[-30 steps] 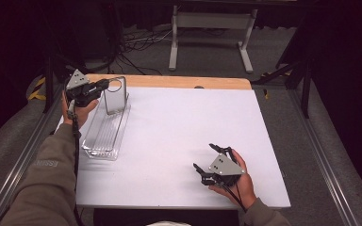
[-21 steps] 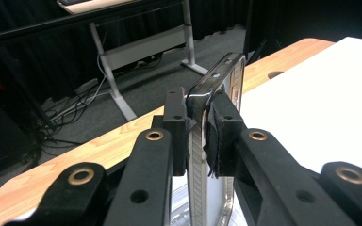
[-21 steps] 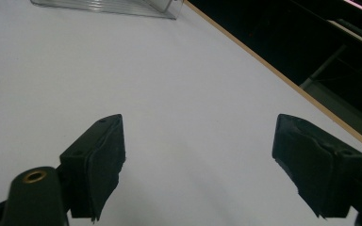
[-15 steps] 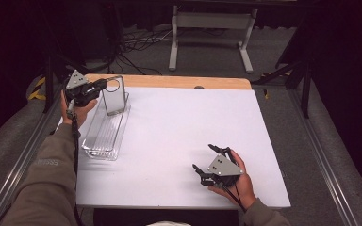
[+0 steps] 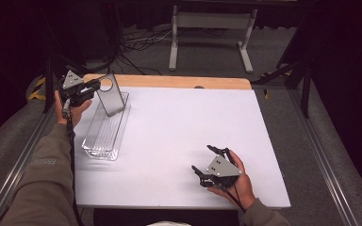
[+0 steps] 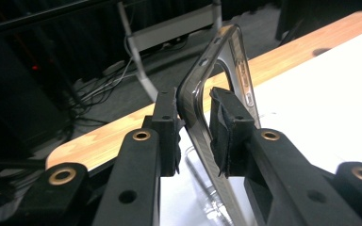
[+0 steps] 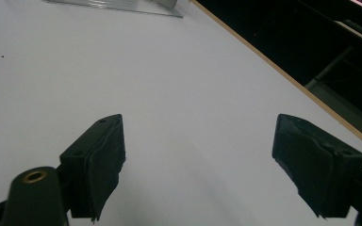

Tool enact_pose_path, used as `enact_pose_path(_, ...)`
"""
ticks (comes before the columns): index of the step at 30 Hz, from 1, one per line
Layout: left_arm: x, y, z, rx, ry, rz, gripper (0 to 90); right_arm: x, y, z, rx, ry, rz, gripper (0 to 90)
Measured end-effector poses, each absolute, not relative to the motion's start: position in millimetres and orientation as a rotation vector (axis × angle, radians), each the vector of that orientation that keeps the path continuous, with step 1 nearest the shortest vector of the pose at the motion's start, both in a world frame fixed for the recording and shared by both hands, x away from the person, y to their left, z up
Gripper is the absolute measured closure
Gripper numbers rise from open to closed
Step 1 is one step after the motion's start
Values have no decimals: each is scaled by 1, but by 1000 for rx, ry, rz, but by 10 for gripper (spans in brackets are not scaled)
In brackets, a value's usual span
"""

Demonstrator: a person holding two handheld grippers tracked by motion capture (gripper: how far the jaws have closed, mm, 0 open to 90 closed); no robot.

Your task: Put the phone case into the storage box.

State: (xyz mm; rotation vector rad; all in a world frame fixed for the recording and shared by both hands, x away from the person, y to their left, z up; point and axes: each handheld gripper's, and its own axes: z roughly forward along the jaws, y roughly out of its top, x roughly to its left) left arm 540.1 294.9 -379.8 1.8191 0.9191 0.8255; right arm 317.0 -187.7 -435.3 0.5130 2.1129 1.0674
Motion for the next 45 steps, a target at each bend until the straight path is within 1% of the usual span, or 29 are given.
enact_pose_path(4, 541, 294, -380, 1831, 922, 839, 713, 317, -187, -435, 510, 2115, 1066, 188)
enact_pose_path(7, 541, 292, -380, 1836, 931, 858, 681, 317, -187, -435, 510, 2116, 1066, 188)
enact_pose_path(9, 541, 291, -379, 1844, 933, 868, 688, 317, -187, -435, 509, 2118, 1065, 188)
enact_pose_path(11, 541, 290, -379, 1842, 939, 870, 640, 316, -187, -435, 508, 2121, 1064, 188)
enact_pose_path(20, 539, 290, -377, 1840, 952, 876, 613, 316, -187, -435, 504, 2122, 1057, 188)
enact_pose_path(25, 537, 291, -373, 1834, 935, 892, 647, 315, -187, -434, 500, 2115, 1061, 188)
enact_pose_path(27, 536, 291, -371, 1816, 924, 913, 710, 315, -187, -434, 498, 2116, 1059, 189)
enact_pose_path(28, 537, 292, -369, 1812, 912, 900, 760, 315, -187, -434, 497, 2116, 1058, 188)
enact_pose_path(29, 538, 291, -368, 1813, 910, 892, 772, 315, -187, -434, 497, 2116, 1058, 189)
enact_pose_path(33, 543, 286, -363, 1829, 883, 894, 777, 315, -187, -434, 498, 2122, 1057, 189)
enact_pose_path(35, 545, 283, -360, 1818, 852, 861, 779, 315, -187, -434, 494, 2122, 1055, 189)
enact_pose_path(37, 545, 280, -359, 1817, 835, 865, 783, 315, -188, -434, 496, 2122, 1057, 189)
enact_pose_path(39, 546, 273, -356, 1824, 766, 847, 784, 315, -188, -434, 494, 2123, 1056, 188)
enact_pose_path(42, 548, 270, -355, 1818, 719, 813, 786, 316, -188, -434, 494, 2123, 1056, 189)
enact_pose_path(44, 550, 267, -352, 1815, 701, 817, 787, 316, -188, -435, 497, 2127, 1053, 189)
enact_pose_path(45, 552, 267, -352, 1799, 688, 792, 788, 316, -187, -435, 495, 2128, 1051, 189)
